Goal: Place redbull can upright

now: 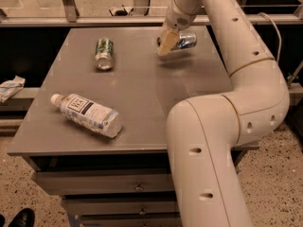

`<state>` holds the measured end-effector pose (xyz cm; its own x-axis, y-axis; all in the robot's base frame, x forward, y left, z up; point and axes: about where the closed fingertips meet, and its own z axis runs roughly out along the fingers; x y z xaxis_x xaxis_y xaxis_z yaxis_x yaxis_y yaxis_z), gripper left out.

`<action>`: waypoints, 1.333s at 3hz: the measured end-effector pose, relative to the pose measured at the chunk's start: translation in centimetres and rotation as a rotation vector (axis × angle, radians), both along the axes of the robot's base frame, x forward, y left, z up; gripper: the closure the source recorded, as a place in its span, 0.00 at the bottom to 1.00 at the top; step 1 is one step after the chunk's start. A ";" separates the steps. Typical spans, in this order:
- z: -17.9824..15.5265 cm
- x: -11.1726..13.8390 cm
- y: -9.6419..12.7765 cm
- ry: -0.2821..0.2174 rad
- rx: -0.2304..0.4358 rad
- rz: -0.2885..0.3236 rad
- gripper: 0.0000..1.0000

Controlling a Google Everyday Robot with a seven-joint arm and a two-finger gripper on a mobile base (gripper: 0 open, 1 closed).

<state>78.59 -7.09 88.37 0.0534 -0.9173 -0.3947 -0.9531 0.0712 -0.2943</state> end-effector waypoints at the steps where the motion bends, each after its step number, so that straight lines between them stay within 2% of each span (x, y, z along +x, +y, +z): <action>1: 3.4 -0.3 1.1 -0.058 0.084 0.018 1.00; 2: 7.6 -0.5 1.9 -0.110 0.249 -0.009 1.00; 3: 11.6 -0.1 2.7 -0.119 0.547 -0.093 1.00; 4: 14.2 -0.9 3.1 -0.120 0.748 -0.141 1.00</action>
Offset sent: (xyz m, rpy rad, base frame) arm -0.0497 0.0328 0.1174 0.4843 -0.1785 -0.0592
